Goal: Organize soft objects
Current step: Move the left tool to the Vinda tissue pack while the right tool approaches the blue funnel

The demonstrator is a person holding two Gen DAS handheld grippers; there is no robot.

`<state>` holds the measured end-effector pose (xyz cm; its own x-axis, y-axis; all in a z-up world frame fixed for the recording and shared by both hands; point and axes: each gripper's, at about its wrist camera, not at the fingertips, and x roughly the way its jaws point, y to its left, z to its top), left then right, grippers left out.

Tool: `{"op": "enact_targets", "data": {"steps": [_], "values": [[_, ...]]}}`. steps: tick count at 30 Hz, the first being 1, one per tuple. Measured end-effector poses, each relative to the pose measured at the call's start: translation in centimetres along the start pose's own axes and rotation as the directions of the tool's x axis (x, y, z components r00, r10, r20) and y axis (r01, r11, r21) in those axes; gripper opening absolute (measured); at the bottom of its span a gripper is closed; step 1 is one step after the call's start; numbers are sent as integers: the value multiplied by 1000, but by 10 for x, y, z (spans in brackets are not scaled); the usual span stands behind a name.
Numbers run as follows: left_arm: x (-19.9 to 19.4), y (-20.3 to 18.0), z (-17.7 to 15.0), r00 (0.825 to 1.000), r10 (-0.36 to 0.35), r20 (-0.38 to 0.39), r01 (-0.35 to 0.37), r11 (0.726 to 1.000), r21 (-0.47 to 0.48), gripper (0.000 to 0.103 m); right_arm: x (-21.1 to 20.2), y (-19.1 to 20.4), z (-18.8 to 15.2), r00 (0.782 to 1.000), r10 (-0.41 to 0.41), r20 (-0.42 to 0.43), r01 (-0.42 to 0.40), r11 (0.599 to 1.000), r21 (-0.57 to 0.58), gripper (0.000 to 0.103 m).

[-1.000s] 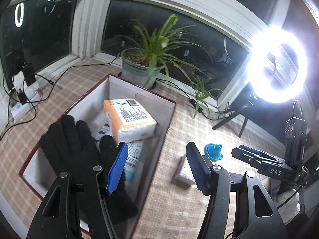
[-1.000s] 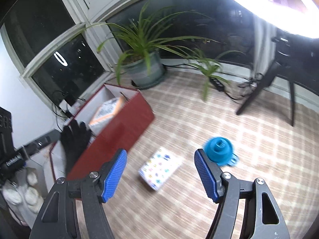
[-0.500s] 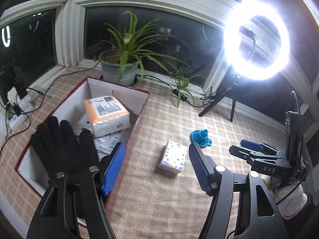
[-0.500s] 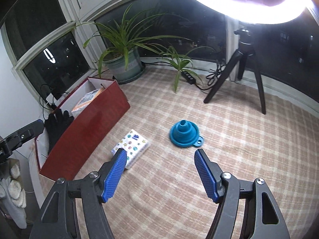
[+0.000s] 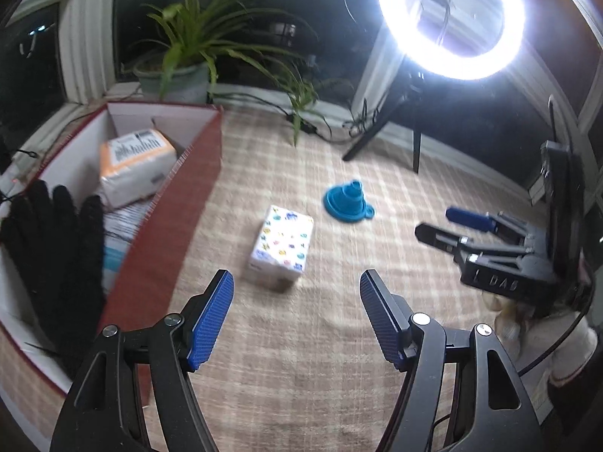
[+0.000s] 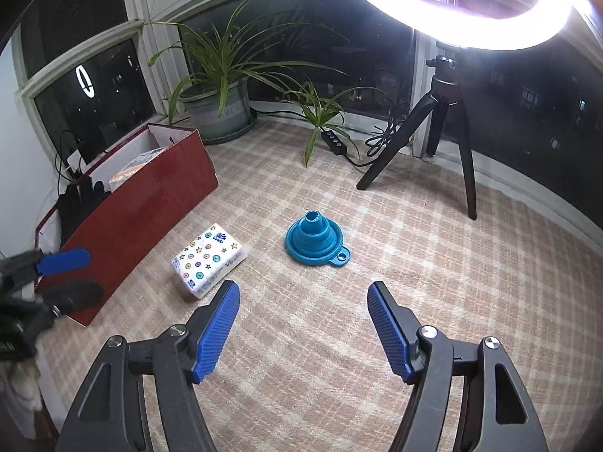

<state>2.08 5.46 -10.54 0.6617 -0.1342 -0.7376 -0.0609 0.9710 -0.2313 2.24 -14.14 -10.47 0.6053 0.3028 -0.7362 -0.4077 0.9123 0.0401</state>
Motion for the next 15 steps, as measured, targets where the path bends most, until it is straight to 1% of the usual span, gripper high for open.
{"op": "enact_targets", "data": {"steps": [2,5,10,15], "values": [[9,-3,-4,1000,4,-18,-4,1000,2,69,2,-2,0,1000,2,7,-2,1000,6,67],[19,-6,-9,1000,12,-26,-12,1000,9,69,7,-4,1,1000,-1,5,1,1000,0,67],[34,-7,-10,999,16,-30,-16,1000,5,69,20,-5,3,1000,-4,-22,3,1000,-29,67],[53,-8,-8,998,33,-52,-33,999,0,69,38,-7,7,995,-1,-96,-2,999,-32,67]]}}
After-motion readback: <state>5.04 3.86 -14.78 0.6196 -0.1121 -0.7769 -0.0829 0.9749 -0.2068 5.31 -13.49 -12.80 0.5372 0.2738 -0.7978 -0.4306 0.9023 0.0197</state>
